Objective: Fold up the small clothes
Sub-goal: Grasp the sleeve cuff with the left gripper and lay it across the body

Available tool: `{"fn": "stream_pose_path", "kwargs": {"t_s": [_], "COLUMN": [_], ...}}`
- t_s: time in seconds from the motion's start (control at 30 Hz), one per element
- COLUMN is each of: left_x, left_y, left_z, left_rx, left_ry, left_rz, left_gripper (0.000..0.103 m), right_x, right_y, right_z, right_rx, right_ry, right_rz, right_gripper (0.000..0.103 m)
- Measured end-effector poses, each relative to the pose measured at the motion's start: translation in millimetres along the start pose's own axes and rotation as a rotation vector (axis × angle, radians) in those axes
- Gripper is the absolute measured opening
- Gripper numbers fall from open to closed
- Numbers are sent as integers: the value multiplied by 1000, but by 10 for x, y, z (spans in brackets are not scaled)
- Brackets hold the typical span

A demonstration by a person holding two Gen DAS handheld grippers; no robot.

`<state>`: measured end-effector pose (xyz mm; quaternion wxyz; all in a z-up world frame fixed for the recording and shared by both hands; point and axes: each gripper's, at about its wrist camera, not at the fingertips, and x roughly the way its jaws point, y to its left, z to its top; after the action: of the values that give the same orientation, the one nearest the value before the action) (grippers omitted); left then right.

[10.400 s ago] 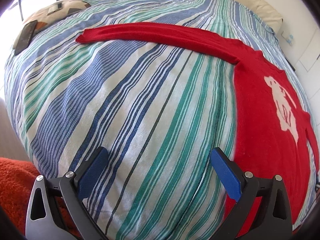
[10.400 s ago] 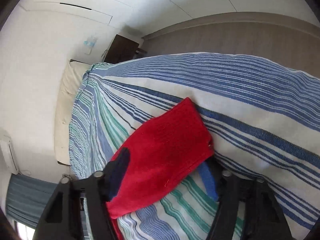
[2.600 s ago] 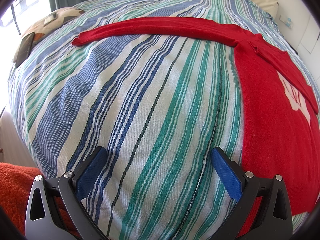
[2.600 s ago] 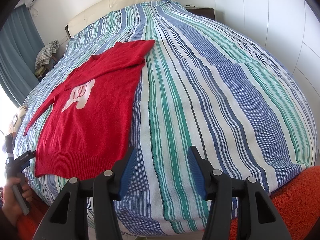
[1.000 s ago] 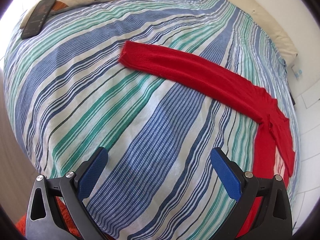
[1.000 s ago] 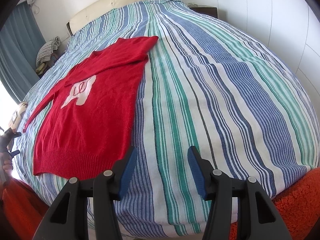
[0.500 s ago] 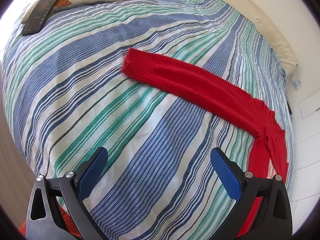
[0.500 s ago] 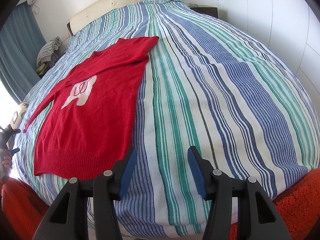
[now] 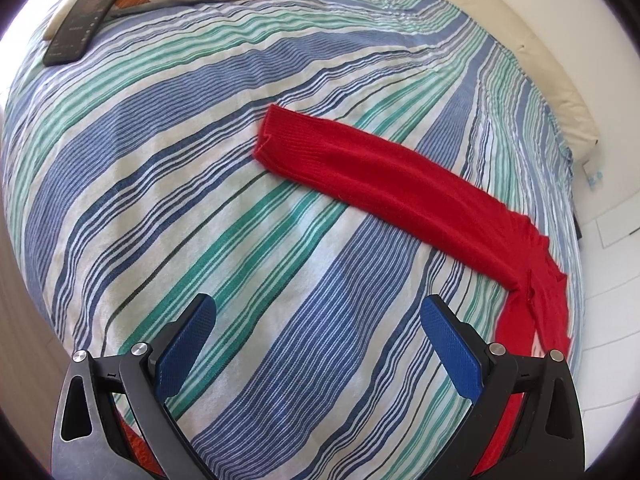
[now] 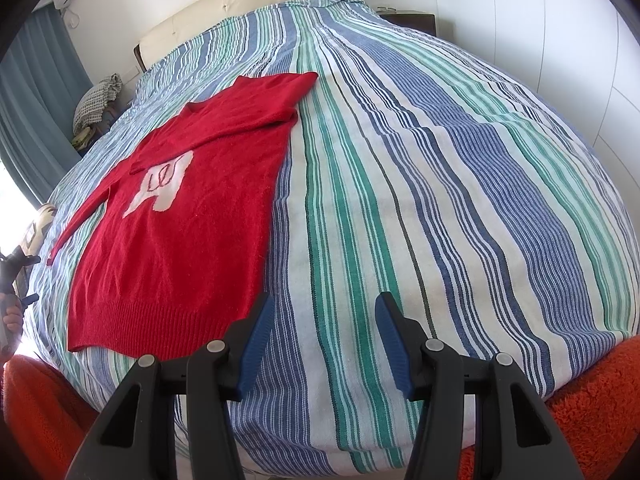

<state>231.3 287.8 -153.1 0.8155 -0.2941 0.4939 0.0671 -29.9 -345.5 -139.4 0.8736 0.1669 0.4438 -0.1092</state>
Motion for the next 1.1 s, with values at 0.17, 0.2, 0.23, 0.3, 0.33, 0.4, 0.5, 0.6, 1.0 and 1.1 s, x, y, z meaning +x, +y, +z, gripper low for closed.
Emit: {"fn": "stream_pose_path", "kwargs": {"t_s": [0.17,0.2,0.23,0.3,0.33,0.4,0.5,0.6,1.0,1.1], "left_x": [-7,41,90,213,276,405,582,655,-415,-552], "left_y": [412,456,477,446,409,327,312,330,-2489,-3462], "left_z": [467,525,566,635,667,729,793,827,505,65], "left_rx": [-249,-279,-293,-282,-265,-235,-248,-269,365,534], "left_ry": [-40,-32,-24,-4,5,19,27,-2,-214,-210], "left_rz": [-110,-121,-128,-109,-93,-69,-53,-54,-251,-373], "left_gripper": [102,102,102,101,100,90,65,1,3,3], "right_x": [10,13,18,27,34,50,74,80,95,65], "right_y": [12,14,17,26,32,46,71,82,-18,-55], "right_z": [-6,-5,-3,-5,-10,-21,-30,-31,8,7], "right_rx": [-7,-7,-7,-10,-14,-23,-35,-41,27,51], "right_ry": [2,3,4,7,11,20,28,30,37,30], "right_rz": [-1,0,1,-1,-2,-5,-8,-9,71,87], "right_gripper": [53,53,53,53,53,53,53,54,56,56]}}
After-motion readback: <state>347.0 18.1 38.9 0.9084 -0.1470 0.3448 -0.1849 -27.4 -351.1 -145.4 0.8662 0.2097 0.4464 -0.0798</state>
